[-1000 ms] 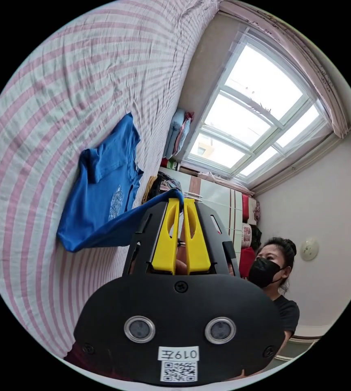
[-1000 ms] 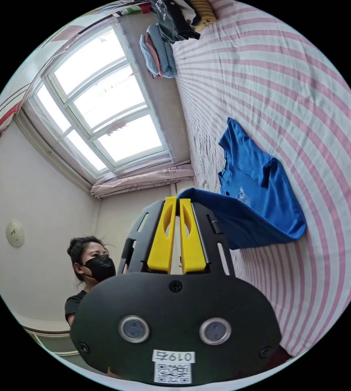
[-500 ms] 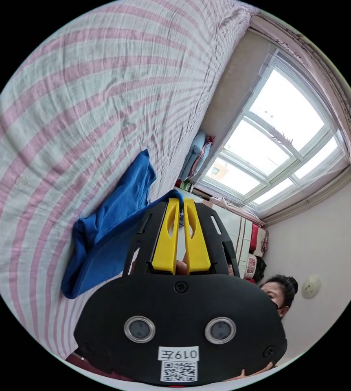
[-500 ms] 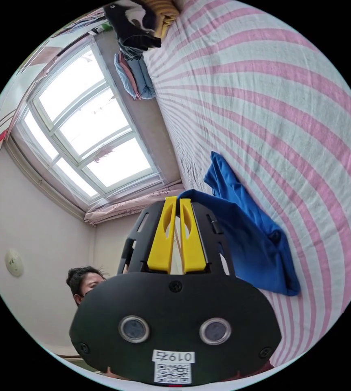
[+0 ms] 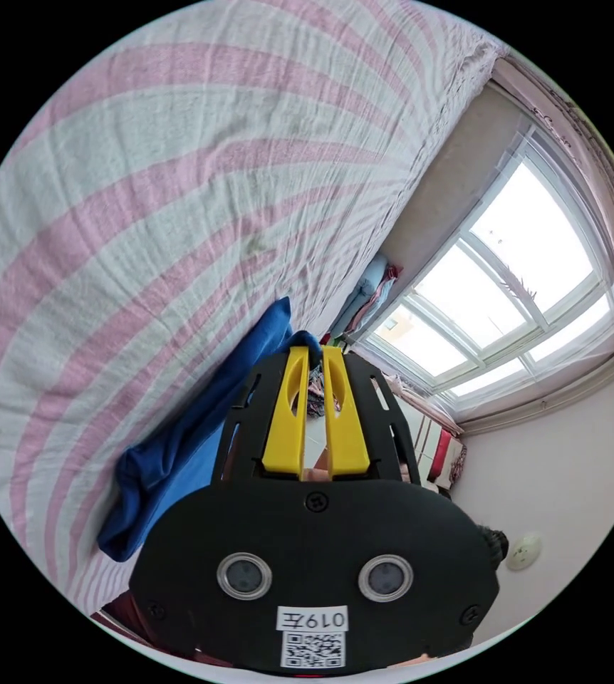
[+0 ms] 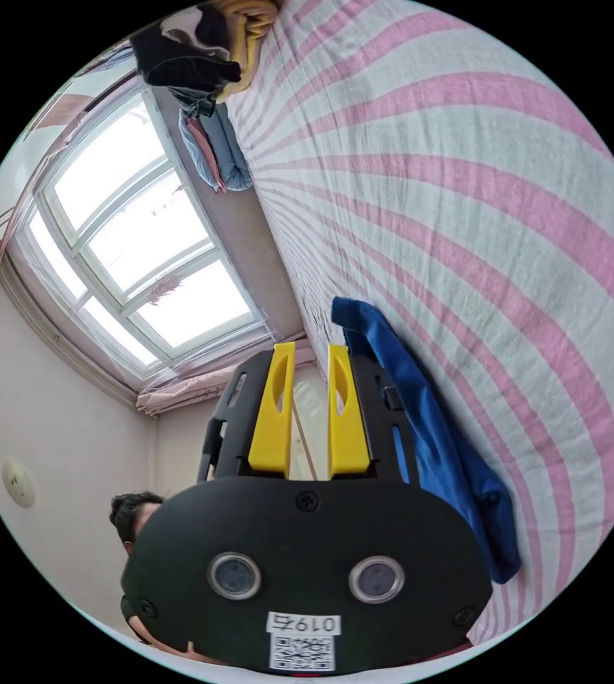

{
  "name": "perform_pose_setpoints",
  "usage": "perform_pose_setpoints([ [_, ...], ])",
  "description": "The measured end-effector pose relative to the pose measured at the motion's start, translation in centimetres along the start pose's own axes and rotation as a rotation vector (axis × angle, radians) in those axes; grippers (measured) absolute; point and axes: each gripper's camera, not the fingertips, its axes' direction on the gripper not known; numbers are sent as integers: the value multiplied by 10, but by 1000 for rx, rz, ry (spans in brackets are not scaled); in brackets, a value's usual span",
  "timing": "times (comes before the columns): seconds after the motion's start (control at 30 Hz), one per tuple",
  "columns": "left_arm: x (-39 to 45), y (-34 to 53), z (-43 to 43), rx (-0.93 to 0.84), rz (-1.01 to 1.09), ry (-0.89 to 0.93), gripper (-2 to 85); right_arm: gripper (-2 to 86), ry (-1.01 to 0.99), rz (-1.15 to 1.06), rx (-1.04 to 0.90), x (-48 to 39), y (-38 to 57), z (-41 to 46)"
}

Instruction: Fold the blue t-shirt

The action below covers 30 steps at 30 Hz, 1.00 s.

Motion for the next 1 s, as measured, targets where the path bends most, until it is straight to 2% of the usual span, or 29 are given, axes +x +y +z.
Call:
perform_pose_setpoints([
  [0.27,53,16,23,49,-50,109,78,28,72,-81,-51,-80,8,22],
  [0.4,88,30,28,137,13,166,62,6,87,-170,-95,-118,16,34],
  [0.47,108,36,31,144,64,155,48,1,165,-305,-197,-156,26,52],
  [0.53,134,42,42,65,166,105,32,2,285,-454,-300,-188,41,72],
  [0.6,169,57,75,-159,302,-94,22,15,492,-694,-378,-224,65,96],
  [0.63,179,64,85,-215,362,-144,20,35,624,-836,-432,-244,82,113],
  [0.73,228,109,135,-400,729,-495,19,38,999,-1197,-540,-280,133,156],
  [0.77,244,133,154,-427,916,-696,20,28,1123,-1332,-589,-289,154,172],
  [0.8,254,157,174,-471,1094,-839,21,21,1169,-1398,-608,-292,165,178],
  [0.87,262,183,201,-546,1258,-1000,28,15,1336,-1581,-665,-301,194,196],
  [0.9,267,195,214,-552,1351,-1080,38,32,1358,-1611,-665,-304,198,197],
  [1.0,288,209,234,-576,1487,-1118,82,96,1382,-1653,-661,-328,201,196],
])
